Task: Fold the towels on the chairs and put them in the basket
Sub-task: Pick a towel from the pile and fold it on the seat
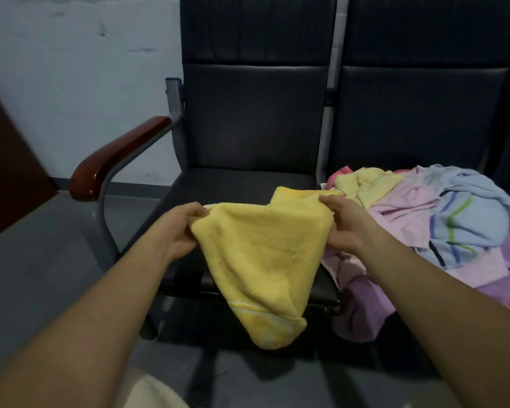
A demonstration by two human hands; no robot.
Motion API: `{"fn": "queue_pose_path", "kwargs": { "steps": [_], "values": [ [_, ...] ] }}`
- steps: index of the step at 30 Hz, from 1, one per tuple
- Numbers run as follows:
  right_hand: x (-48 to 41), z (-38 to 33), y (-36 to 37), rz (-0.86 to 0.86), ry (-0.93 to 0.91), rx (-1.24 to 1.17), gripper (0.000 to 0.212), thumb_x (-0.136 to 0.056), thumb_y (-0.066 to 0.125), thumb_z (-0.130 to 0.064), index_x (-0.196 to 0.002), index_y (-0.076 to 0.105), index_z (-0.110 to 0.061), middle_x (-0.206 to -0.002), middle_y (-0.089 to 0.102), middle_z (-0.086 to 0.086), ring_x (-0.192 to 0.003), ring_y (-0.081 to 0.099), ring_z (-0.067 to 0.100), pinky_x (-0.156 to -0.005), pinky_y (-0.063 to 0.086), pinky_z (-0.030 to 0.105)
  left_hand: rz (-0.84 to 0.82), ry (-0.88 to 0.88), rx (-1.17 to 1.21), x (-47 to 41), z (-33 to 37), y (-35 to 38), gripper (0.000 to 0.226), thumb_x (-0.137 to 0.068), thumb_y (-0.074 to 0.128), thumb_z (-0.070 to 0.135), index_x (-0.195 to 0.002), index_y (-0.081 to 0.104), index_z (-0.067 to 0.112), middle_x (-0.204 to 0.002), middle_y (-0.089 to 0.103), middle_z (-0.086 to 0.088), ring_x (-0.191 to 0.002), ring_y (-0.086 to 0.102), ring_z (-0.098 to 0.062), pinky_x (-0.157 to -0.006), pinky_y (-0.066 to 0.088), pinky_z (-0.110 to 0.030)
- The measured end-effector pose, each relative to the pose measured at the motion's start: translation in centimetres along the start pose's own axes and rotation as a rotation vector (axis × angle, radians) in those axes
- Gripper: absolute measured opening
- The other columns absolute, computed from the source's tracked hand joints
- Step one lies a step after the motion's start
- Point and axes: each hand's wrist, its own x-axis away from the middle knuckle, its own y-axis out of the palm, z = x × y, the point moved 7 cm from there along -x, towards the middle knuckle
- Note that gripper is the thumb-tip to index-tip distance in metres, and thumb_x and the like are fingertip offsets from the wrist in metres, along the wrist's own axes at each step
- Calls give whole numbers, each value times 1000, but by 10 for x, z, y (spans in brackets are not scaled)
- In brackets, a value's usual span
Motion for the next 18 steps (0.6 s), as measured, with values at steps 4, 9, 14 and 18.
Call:
{"fn": "queue_pose_path", "kwargs": {
  "steps": [4,9,14,18],
  "values": [
    [8,-15,16,-74,-154,237,29,-97,50,-4,-121,65,-13,-106,62,10,-88,60,22,-75,51,32,-42,3,-78,7,3,0,20,-91,53,5,-109,63,2,-94,63,-11,-78,61,-21,-73,51,-35],
    [22,-27,40,-128,-290,562,35,-94,53,7,-114,73,-14,-124,64,14,-109,64,26,-89,57,36,-84,-50,47,27,9,7,21,-92,63,15,-110,68,7,-99,69,-9,-87,67,-21,-83,54,-38],
    [42,-48,66,-174,-366,943,42,-89,58,7,-116,72,-21,-129,59,6,-122,53,26,-107,45,49,-79,-128,55,53,28,9,18,-91,69,16,-105,73,6,-86,74,-8,-71,73,-19,-64,61,-33],
    [73,-91,90,-69,-567,1196,31,-88,64,6,-111,73,-14,-110,64,-1,-109,58,20,-95,51,35,56,117,98,67,88,-7,28,-93,66,19,-119,67,9,-105,74,-13,-96,72,-26,-79,60,-40]
  ]
}}
